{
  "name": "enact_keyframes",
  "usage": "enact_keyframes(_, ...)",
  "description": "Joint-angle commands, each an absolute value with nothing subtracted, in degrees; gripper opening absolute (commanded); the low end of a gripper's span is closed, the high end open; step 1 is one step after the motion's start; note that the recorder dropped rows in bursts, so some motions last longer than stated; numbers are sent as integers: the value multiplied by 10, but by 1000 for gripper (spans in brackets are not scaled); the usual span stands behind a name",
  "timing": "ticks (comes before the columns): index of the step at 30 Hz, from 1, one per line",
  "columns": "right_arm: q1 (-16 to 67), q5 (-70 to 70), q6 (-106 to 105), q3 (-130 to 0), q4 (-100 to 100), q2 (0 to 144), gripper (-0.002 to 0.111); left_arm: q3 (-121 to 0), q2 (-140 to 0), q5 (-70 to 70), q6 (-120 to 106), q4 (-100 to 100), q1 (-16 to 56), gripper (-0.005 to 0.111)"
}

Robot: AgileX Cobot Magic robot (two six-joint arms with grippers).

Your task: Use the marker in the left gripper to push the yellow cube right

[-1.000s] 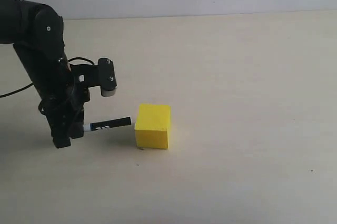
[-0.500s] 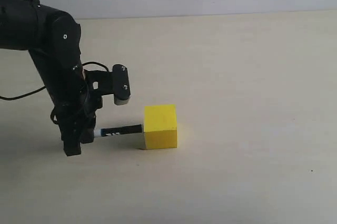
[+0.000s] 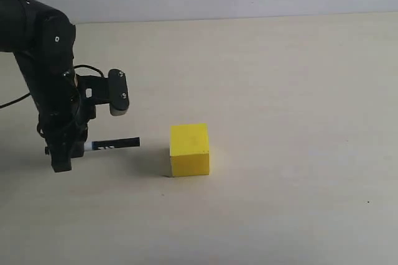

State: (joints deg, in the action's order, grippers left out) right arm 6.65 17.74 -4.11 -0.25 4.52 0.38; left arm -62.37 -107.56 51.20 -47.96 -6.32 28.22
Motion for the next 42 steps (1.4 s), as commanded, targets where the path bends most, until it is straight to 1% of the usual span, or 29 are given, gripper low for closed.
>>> enact_keyframes(1, 68, 172, -43, 0, 44, 0, 0, -626, -1075, 492, -477, -66, 279, 0)
enact_keyframes(5, 68, 175, -43, 0, 44, 0, 0, -623, -1073, 526, -503, -92, 276, 0)
enact_keyframes(19, 68, 175, -43, 0, 44, 0, 0, -595, -1070, 452, -499, -102, 274, 0)
enact_keyframes(33, 68, 175, -43, 0, 44, 0, 0, -595, -1070, 438, -501, -105, 274, 0)
enact_keyframes(42, 68, 175, -43, 0, 44, 0, 0, -595, -1070, 452, -499, -110, 266, 0)
